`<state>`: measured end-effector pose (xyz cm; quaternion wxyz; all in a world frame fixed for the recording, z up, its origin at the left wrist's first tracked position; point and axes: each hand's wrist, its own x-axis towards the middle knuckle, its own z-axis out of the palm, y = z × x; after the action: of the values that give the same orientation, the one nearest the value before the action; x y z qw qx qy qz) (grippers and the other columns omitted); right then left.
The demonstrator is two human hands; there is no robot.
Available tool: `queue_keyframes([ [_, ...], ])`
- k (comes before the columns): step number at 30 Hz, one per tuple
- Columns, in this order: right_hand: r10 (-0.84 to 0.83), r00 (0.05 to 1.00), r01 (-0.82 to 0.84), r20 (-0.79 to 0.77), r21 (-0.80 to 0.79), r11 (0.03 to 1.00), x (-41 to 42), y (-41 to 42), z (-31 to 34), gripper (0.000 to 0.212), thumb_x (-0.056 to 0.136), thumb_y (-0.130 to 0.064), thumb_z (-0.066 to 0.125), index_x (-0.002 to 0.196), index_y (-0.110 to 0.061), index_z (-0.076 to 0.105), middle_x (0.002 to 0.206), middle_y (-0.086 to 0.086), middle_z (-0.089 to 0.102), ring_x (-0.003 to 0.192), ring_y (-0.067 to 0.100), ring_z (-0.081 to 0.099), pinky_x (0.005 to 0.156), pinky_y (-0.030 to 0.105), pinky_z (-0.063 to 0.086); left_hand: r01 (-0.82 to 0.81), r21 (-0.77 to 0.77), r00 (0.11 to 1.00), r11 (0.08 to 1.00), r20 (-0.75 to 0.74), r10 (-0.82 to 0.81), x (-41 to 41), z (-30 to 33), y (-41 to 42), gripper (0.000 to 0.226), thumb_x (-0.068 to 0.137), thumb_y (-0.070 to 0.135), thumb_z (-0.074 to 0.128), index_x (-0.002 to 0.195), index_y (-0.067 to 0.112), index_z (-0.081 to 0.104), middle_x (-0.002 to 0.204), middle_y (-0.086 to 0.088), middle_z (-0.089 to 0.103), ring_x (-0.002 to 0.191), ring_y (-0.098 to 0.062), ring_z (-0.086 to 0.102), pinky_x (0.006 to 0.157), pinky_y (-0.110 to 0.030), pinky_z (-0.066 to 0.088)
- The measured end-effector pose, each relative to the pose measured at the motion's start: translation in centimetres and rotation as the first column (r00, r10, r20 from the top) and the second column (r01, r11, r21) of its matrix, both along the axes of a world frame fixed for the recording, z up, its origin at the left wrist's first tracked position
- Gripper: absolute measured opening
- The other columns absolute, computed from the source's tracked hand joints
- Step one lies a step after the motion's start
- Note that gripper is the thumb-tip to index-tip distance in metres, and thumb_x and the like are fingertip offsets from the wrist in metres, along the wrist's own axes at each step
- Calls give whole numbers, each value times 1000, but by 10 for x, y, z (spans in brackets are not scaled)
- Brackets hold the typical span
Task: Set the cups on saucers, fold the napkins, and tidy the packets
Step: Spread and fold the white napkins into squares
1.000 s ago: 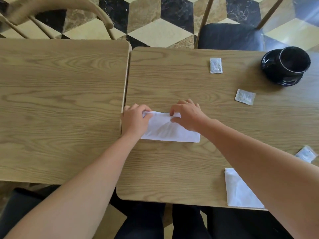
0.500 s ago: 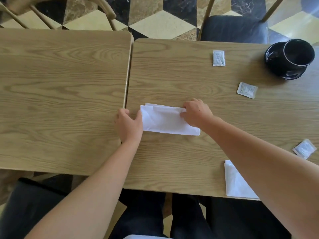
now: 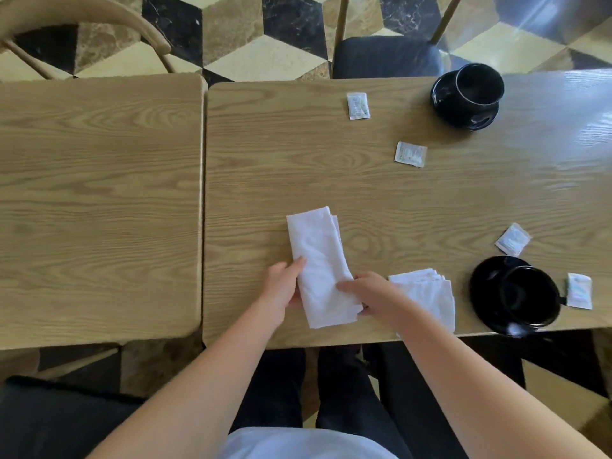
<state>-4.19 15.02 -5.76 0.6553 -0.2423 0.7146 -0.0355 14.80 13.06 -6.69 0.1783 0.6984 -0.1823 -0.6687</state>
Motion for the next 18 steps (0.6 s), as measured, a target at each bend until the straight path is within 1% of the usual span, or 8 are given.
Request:
queue_keyframes([
  [2,-65,998,65,25,29,997,3,3,-5,26,90,-31,66,105,-11,72,90,4,77,80,21,74,65,32,59,-4,6,1000,1000,4,4,5,-2,-3,25,94,31,68,98,7,71,101,-11,79,89,-30,76,83,-49,62],
  [4,-117,993,117,12,43,992,4,1,-9,32,89,-42,66,102,-14,74,78,-3,78,67,15,74,58,27,54,-6,28,999,1000,-34,7,8,-3,-5,17,93,27,70,95,10,70,100,-11,79,88,-29,76,80,-48,62],
  [7,-193,980,190,44,47,981,5,-6,-9,37,88,-48,64,99,-15,74,79,-2,80,71,18,77,64,31,58,-7,62,994,998,-105,13,11,-2,-7,10,92,20,71,98,12,71,100,-11,79,87,-28,75,70,-41,60],
  [10,-249,967,246,48,67,967,10,-9,-7,23,90,-33,63,93,-12,71,75,1,75,65,19,72,58,29,55,-7,82,997,997,-80,14,12,-2,-10,11,90,11,70,100,10,67,99,-12,77,84,-28,74,65,-37,58],
  [12,-336,938,324,84,136,936,10,-11,-4,13,90,-18,61,82,-11,68,64,0,68,54,17,65,48,24,52,-91,106,995,990,-28,95,10,-1,-13,12,88,3,67,97,8,60,84,-10,73,70,-24,69,54,-32,58],
  [15,-586,789,510,182,337,791,8,-18,3,22,92,-6,59,71,-9,65,50,-1,60,36,6,54,37,17,49,-279,191,956,941,-43,292,4,7,-23,10,89,-5,56,84,2,59,49,-3,63,40,-9,60,37,-21,50],
  [17,-714,663,603,226,404,688,9,-25,8,18,94,-6,63,78,0,68,58,3,66,37,5,59,38,17,53,-454,266,870,850,-71,487,3,10,-32,20,96,-5,45,80,-3,57,44,-7,63,34,-11,62,32,-24,49],
  [18,-746,620,636,244,400,660,10,-29,9,12,95,-6,64,87,3,66,60,5,67,39,6,62,41,17,55,-517,297,824,803,-81,561,3,12,-35,24,98,-5,40,81,-5,57,46,-12,64,35,-16,64,31,-27,50],
])
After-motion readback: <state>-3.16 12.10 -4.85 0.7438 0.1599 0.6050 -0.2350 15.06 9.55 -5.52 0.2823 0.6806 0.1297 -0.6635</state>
